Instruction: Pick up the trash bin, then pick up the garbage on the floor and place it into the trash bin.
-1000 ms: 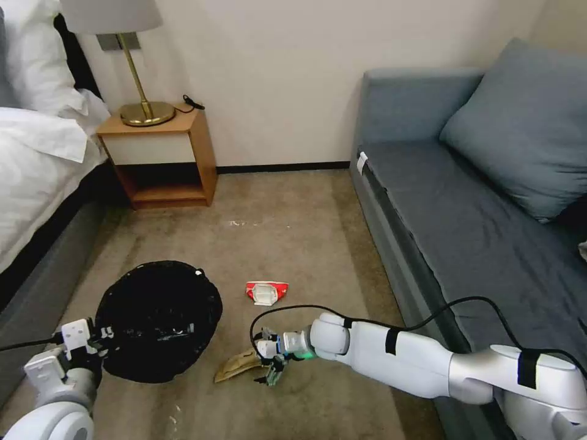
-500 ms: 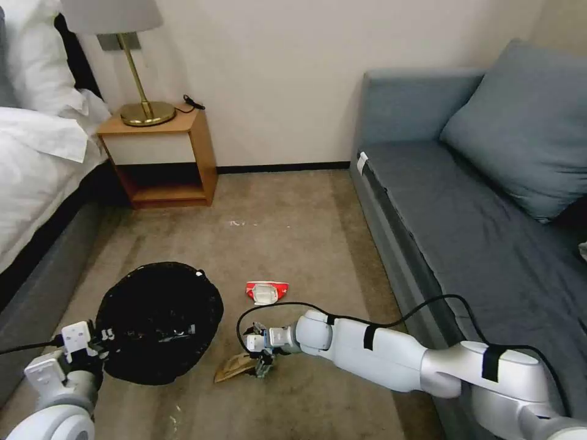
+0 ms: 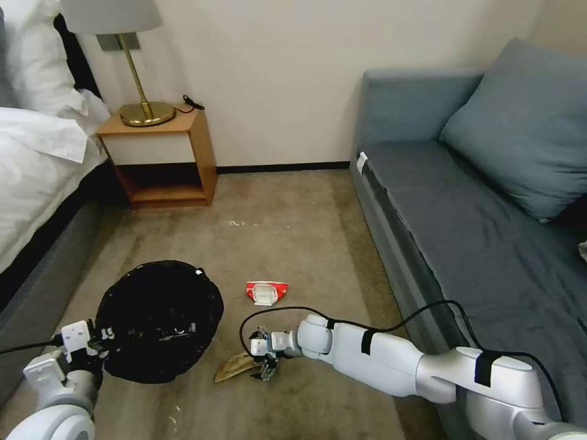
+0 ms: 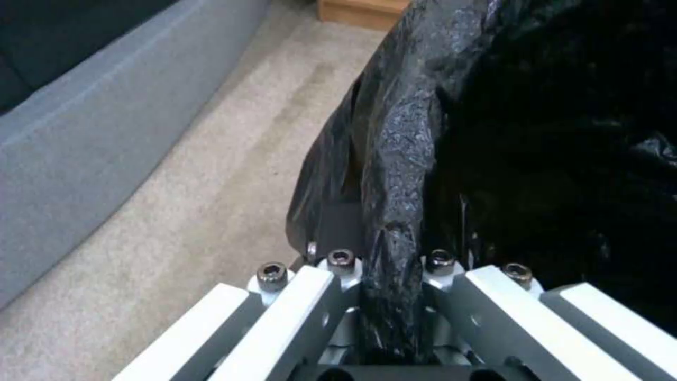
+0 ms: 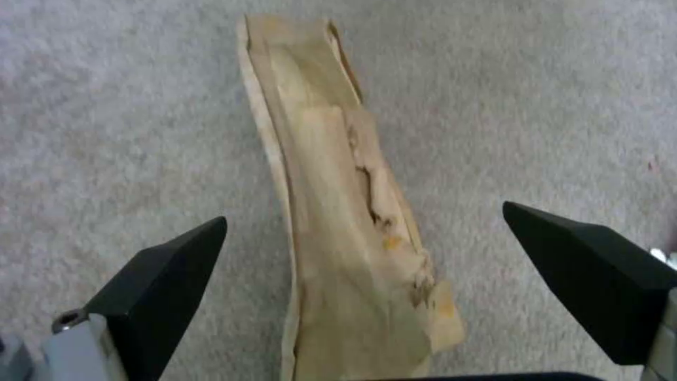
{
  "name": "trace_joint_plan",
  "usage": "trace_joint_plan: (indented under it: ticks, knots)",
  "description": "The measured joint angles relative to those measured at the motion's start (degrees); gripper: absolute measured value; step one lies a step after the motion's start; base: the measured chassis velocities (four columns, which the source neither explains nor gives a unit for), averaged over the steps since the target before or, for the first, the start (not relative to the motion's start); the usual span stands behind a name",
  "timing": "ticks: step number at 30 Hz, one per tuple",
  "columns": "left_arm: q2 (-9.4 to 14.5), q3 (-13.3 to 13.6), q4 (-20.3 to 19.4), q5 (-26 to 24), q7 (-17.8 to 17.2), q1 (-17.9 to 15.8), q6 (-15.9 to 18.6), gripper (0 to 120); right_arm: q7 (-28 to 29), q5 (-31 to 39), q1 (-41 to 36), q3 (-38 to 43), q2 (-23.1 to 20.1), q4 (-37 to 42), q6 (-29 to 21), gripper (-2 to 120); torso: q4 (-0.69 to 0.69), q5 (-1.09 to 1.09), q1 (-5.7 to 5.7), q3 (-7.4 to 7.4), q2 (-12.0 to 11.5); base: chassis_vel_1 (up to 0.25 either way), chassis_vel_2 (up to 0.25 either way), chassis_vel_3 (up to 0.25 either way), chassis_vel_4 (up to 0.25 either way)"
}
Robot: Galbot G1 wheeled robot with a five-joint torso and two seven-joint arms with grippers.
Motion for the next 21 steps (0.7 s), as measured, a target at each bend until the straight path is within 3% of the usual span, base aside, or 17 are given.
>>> trace_joint_plan:
  ticks: [21]
  knots:
    - [-0.1,0.0,-0.3,0.3,-0.1,0.3,-0.1,3,-1.2,0.4,-0.2,-0.8,1.3,-1.8,-1.4,100,0.00,0.00,0.00,0.00,0.0,0.000,0.000,0.000,0.000]
